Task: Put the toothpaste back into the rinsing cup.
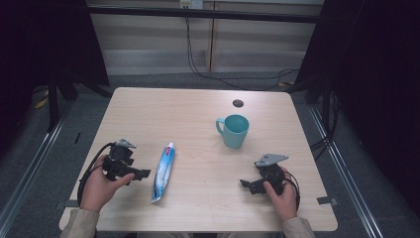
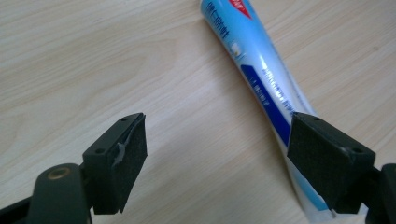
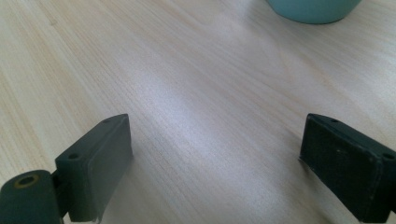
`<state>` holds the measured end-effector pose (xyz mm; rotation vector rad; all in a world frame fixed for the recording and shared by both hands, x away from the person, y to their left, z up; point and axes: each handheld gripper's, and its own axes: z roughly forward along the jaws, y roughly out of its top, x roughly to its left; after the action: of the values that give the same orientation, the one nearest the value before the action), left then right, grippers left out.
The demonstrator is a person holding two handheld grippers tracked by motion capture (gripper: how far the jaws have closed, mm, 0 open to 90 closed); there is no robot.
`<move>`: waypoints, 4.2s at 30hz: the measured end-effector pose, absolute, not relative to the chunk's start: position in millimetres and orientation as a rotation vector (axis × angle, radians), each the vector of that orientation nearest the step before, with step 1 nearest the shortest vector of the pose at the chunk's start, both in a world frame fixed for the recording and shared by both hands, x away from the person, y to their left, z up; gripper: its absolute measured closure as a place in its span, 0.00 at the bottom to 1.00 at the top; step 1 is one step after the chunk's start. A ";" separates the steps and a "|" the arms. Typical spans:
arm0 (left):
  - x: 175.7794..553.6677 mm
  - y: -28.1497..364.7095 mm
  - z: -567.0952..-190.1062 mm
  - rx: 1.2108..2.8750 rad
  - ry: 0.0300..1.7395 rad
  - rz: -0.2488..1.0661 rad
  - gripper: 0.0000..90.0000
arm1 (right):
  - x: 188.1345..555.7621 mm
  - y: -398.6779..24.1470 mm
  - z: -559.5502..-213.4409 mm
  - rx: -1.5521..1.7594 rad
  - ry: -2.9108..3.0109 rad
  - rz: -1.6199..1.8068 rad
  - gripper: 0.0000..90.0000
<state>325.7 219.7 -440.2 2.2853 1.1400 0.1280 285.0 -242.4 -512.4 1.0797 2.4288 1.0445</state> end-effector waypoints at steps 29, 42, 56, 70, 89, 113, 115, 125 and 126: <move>346.6 168.0 -446.8 2.380 1.251 0.009 0.22 | 285.5 -242.0 -512.2 1.084 2.431 1.042 0.09; 346.0 154.8 -452.5 2.425 1.305 0.025 0.29 | 285.6 -242.0 -512.3 1.082 2.430 1.042 0.09; 341.5 150.4 -465.1 2.392 1.380 -0.023 0.36 | 285.5 -241.9 -512.2 1.083 2.430 1.042 0.09; 339.8 137.5 -468.4 2.390 1.510 0.005 0.53 | 285.5 -241.9 -512.3 1.078 2.429 1.042 0.09; 339.1 123.0 -468.6 2.421 1.578 0.145 0.64 | 284.9 -241.8 -512.2 1.083 2.426 1.039 0.09; 345.2 119.7 -434.4 2.463 1.332 0.015 0.81 | 284.9 -241.7 -512.1 1.086 2.427 1.037 0.09; 348.3 115.1 -428.7 2.471 1.290 0.000 0.81 | 284.9 -241.7 -512.1 1.087 2.427 1.037 0.09; 352.6 97.1 -427.8 2.548 1.167 -0.018 0.81 | 282.6 -241.1 -510.7 1.114 2.415 1.018 0.12; 352.4 94.6 -428.5 2.551 1.151 -0.026 0.81 | 281.4 -240.5 -507.9 1.108 2.433 0.993 0.15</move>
<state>352.4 94.6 -428.5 2.5512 1.1512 -0.0265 281.4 -240.5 -507.9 1.1085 2.4332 0.9930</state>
